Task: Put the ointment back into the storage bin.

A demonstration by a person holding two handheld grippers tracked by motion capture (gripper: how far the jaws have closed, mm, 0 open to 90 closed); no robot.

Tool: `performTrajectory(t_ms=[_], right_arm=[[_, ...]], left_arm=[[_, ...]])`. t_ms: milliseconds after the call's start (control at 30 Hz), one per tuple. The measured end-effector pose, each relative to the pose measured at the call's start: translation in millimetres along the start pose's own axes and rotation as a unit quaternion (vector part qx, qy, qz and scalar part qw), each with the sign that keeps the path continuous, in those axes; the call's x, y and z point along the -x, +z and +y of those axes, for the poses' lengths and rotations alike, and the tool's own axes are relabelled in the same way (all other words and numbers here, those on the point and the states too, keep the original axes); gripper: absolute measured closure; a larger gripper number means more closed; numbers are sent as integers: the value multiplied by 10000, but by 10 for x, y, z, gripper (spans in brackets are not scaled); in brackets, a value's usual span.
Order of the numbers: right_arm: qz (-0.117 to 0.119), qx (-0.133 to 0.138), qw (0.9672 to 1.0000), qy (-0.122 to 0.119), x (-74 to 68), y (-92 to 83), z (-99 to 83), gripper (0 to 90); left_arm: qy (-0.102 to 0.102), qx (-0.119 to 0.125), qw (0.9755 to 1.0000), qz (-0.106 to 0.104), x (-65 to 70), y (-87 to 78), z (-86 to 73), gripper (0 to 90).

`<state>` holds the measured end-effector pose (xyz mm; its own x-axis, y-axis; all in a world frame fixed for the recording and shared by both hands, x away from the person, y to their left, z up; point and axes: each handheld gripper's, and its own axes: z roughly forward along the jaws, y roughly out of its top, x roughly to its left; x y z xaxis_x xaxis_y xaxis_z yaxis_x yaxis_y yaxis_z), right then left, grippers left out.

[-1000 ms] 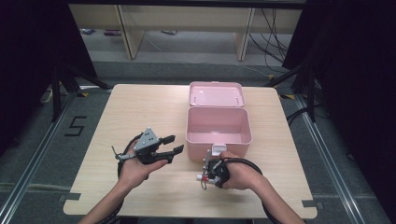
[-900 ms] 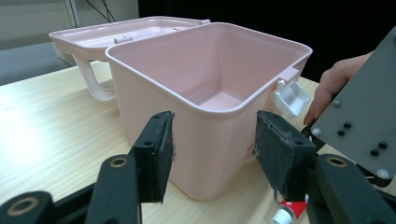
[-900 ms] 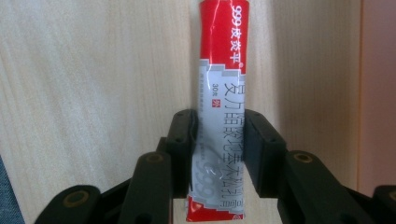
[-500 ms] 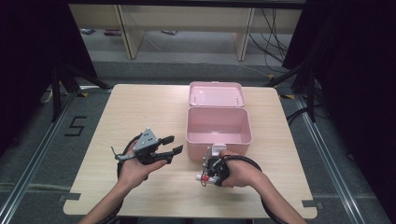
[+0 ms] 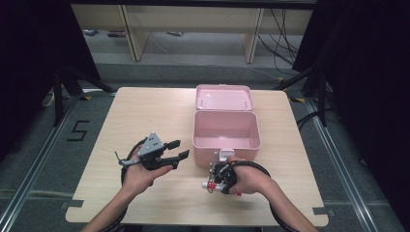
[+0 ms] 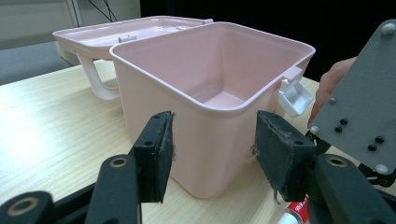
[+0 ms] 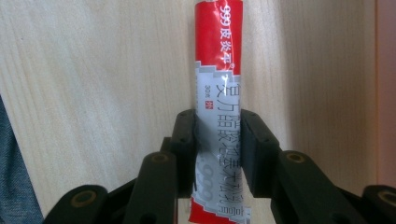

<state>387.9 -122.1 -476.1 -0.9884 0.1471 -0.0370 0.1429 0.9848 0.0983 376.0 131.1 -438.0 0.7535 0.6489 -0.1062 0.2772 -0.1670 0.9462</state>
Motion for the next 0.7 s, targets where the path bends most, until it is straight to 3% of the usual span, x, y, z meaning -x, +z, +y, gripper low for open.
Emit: performTrajectory(t_ms=[300,333,400,467,700], right_arm=[[87,43,9999,89,-3,-4,-3,707],[112,-8,9996,252,-27,-11,-3,707],[89,57,9999,105,-13,-18,1,707],[242,-60,9987,437,-53,-40,-6,707],[166,-44,9990,423,-78,-159,-13,707]], left_arm=[[10,-14,10000,7,-4,4,3,468],[11,-13,10000,8,-3,4,4,468],[6,-1,10000,5,-1,2,9,468],[16,1,10000,5,-1,-3,14,468],[14,-7,10000,14,-10,-5,8,468]])
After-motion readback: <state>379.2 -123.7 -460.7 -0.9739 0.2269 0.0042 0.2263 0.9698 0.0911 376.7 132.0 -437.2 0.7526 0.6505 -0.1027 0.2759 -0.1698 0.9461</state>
